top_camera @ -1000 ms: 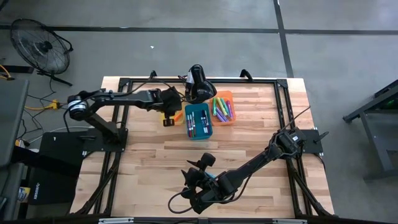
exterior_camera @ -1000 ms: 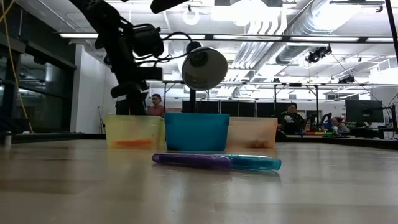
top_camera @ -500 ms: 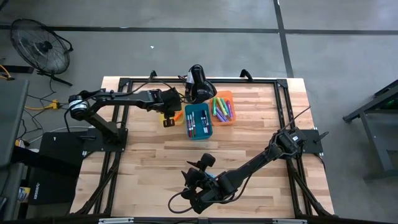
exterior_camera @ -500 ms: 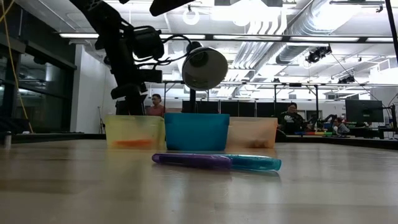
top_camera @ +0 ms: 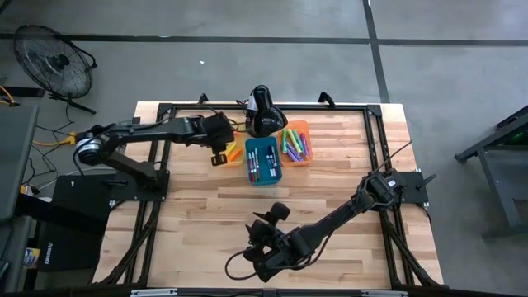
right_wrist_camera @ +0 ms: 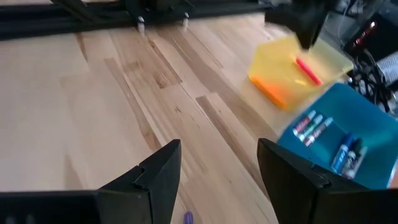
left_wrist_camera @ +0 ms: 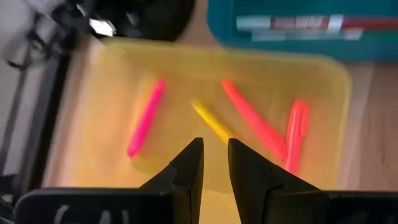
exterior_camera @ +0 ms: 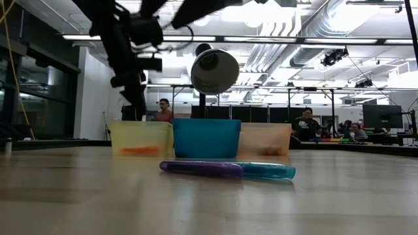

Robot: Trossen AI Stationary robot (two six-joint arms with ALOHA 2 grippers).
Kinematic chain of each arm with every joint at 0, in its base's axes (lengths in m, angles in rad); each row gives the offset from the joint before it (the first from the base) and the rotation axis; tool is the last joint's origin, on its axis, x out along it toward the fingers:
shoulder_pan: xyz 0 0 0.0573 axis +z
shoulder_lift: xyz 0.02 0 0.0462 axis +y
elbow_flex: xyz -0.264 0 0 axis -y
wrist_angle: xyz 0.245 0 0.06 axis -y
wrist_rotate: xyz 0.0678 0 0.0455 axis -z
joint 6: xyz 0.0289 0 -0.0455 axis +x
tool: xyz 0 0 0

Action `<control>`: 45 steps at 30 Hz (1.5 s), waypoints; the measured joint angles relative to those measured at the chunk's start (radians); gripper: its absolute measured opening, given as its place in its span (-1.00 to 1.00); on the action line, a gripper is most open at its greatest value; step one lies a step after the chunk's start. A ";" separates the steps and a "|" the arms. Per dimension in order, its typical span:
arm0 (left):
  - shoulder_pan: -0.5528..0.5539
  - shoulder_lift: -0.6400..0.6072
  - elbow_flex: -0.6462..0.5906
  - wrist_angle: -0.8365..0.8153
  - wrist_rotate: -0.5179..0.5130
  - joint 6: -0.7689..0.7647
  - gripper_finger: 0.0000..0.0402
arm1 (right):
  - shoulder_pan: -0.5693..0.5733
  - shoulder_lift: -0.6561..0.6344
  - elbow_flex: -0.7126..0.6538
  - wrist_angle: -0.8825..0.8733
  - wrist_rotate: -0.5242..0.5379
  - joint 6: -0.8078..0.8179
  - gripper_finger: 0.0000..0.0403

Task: Pick & Place Markers
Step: Put the blue mini marker into the yellow bin

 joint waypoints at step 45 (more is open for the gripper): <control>-0.906 -0.428 -0.125 0.221 -0.114 -0.330 -0.65 | -0.144 0.065 -0.001 -0.351 -0.761 0.069 -0.01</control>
